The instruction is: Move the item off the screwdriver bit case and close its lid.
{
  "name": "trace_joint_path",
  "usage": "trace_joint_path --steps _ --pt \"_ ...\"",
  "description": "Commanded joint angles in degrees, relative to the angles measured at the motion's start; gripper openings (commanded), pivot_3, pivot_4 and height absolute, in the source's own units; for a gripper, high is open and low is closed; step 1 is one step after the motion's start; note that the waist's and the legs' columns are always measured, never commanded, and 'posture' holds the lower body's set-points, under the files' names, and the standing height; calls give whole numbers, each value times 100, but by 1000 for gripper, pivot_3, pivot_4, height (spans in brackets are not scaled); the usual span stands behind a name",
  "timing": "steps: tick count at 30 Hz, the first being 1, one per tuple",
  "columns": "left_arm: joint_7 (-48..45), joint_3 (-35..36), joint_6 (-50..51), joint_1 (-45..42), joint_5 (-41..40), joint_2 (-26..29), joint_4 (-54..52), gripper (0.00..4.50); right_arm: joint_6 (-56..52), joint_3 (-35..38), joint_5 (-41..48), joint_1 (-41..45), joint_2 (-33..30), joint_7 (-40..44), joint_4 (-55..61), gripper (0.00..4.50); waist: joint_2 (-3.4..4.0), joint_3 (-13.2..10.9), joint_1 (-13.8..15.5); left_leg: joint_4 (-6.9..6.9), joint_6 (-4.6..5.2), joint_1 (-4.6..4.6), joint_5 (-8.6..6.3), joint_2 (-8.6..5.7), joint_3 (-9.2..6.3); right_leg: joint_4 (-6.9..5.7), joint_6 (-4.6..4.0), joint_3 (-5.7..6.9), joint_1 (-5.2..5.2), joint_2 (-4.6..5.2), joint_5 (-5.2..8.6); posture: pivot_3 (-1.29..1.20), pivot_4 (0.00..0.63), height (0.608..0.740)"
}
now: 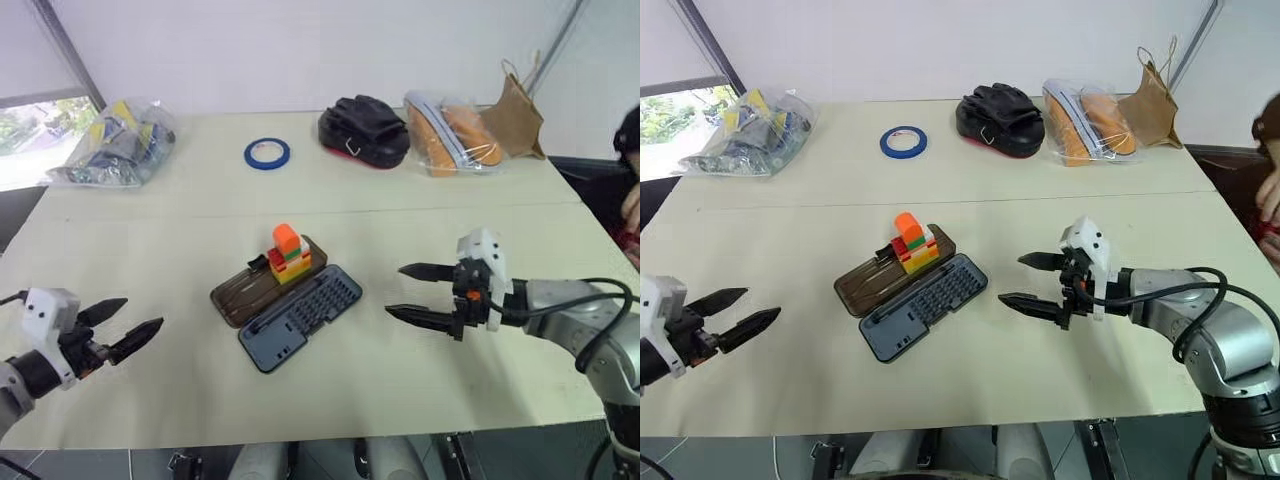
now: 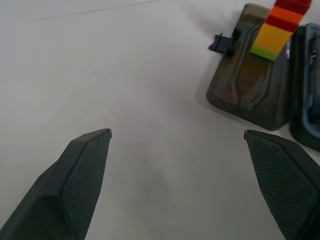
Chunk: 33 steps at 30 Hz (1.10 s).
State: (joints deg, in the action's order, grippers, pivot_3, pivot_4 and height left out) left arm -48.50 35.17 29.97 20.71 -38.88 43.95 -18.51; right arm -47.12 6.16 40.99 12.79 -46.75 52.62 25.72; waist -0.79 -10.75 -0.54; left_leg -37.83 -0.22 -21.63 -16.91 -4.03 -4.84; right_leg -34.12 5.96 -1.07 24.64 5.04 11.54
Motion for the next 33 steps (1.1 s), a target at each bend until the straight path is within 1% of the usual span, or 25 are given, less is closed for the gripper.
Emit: trace_joint_path --steps 1,5,29,32,33 --pt "-51 208 21 61 -92 27 -225 4440 73 -67 39 116 -38 53 198 4489 0 0 1 0 0 -2 0 0 0 1 0 0 2 0 0 0 150 740" --pt "33 239 13 55 -132 -76 -261 4440 87 -119 51 145 -7 34 193 4489 0 0 4 0 0 -9 0 -1 1 0 0 -1 9 1 -1 0 150 740" --pt "5 122 -57 -182 11 -71 -44 4440 383 -251 -239 148 63 -87 45 4489 0 0 3 0 0 -9 0 -1 0 0 -1 0 9 0 -1 0 150 740" --pt "94 148 25 -502 -184 -139 120 4440 334 -288 -198 271 131 -98 43 4489 0 0 6 0 0 -9 0 -1 0 -2 0 0 9 0 -1 0 150 740" --pt "2 28 -38 -644 -127 -82 190 4440 236 -287 -71 324 136 -64 114 4489 0 0 8 -1 0 -9 0 -1 0 -3 0 1 9 -1 -2 0 150 740"
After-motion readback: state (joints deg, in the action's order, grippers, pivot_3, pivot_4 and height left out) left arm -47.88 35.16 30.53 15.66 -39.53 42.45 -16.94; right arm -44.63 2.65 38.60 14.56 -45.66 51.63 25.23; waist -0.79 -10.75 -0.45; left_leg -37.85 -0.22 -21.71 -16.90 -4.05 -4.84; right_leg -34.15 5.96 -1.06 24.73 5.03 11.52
